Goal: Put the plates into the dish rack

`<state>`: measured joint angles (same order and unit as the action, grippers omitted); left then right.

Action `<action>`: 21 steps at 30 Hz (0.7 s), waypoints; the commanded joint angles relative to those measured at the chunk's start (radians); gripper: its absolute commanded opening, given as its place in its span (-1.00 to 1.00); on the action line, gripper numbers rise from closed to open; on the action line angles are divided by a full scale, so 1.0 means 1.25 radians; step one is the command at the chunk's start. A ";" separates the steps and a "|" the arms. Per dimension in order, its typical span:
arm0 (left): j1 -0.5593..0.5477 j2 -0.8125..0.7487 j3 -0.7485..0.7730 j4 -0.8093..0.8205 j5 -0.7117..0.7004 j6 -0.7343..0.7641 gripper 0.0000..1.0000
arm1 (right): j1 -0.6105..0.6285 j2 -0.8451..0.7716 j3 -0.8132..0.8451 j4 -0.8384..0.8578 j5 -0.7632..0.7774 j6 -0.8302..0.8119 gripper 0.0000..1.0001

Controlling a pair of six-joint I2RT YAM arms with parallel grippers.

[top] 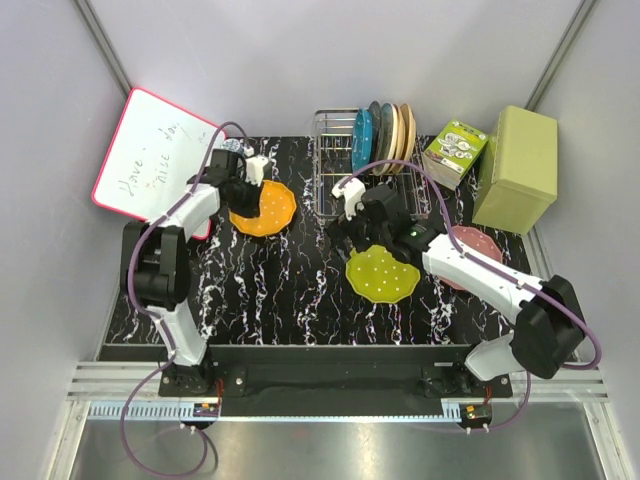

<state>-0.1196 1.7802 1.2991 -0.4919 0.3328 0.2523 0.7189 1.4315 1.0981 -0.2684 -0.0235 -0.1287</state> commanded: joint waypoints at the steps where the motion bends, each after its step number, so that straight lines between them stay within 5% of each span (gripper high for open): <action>1: -0.022 0.092 0.125 0.022 -0.064 -0.009 -1.00 | -0.008 -0.005 -0.010 0.021 -0.130 0.136 0.96; 10: -0.056 0.187 0.133 0.016 -0.082 -0.047 -1.00 | -0.033 0.109 -0.062 0.177 -0.184 0.503 0.93; 16: -0.088 0.187 0.096 0.002 -0.092 -0.040 -1.00 | -0.045 0.127 -0.071 0.206 -0.187 0.513 0.92; 21: -0.099 0.132 0.068 -0.147 -0.064 -0.001 -1.00 | -0.066 0.111 -0.092 0.207 -0.185 0.526 0.92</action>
<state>-0.2333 2.0144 1.4250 -0.4953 0.2394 0.2123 0.6621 1.6112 0.9997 -0.0586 -0.2386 0.4839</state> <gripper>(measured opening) 0.008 0.960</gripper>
